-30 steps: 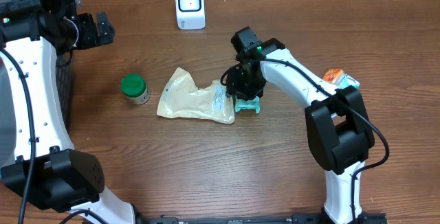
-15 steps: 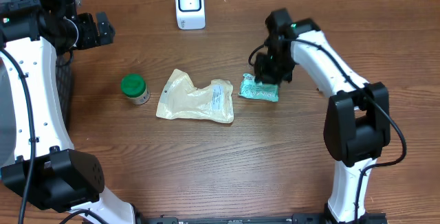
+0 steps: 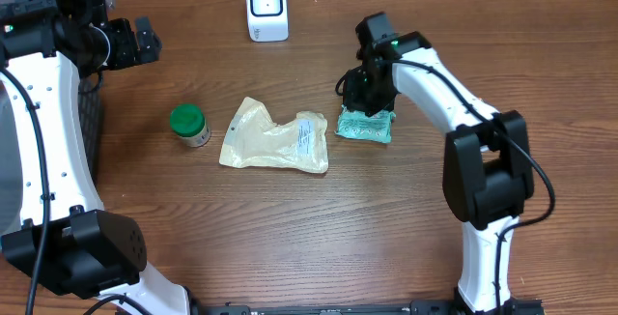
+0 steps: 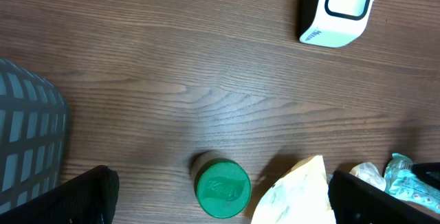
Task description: Scan the item barcode
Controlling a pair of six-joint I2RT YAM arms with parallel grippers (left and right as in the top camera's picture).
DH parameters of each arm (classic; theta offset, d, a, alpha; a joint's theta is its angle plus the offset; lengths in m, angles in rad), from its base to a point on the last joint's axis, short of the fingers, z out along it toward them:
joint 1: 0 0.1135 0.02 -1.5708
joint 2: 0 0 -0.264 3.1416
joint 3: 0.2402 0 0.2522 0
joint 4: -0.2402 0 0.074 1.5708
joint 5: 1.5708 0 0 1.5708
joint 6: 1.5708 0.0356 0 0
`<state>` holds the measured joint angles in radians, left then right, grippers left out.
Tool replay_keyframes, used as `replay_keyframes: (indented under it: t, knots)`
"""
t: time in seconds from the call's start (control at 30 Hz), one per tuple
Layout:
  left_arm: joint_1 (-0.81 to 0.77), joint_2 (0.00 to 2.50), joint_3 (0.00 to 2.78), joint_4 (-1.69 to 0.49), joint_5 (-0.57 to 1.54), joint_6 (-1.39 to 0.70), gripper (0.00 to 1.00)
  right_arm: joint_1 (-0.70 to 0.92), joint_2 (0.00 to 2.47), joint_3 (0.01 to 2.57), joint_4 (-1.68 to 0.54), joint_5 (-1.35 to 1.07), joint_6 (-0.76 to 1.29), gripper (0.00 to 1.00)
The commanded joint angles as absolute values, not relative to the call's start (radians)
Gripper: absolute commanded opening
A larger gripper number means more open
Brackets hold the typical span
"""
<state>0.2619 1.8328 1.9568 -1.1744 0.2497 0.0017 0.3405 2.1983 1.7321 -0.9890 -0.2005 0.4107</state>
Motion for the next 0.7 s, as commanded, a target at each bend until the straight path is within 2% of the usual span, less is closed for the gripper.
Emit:
replay_keyframes:
  t: [0.0,0.3,0.37,0.43,0.5,0.67]
  knots:
    - [0.259,1.818,1.967,-1.171,0.254,-0.004,1.00,0.334,2.252,1.720,-0.984,-0.160,0.423,0.05]
    - [0.260,1.819,1.967,-1.171,0.254,-0.004,1.00,0.334,2.300,1.722,-0.975,-0.150,0.383,0.06]
    - [0.260,1.819,1.967,-1.171,0.255,-0.004,1.00,0.334,2.300,1.723,-0.978,-0.164,0.337,0.20]
    - [0.260,1.819,1.967,-1.171,0.254,-0.004,0.99,0.331,2.299,1.729,-0.987,-0.200,0.281,0.38]
    - [0.260,1.819,1.967,-1.171,0.255,-0.004,1.00,0.327,2.298,1.756,-1.015,-0.202,0.255,0.43]
    - [0.262,1.819,1.967,-1.171,0.254,-0.004,0.99,0.314,2.275,1.876,-1.110,-0.202,0.233,0.44]
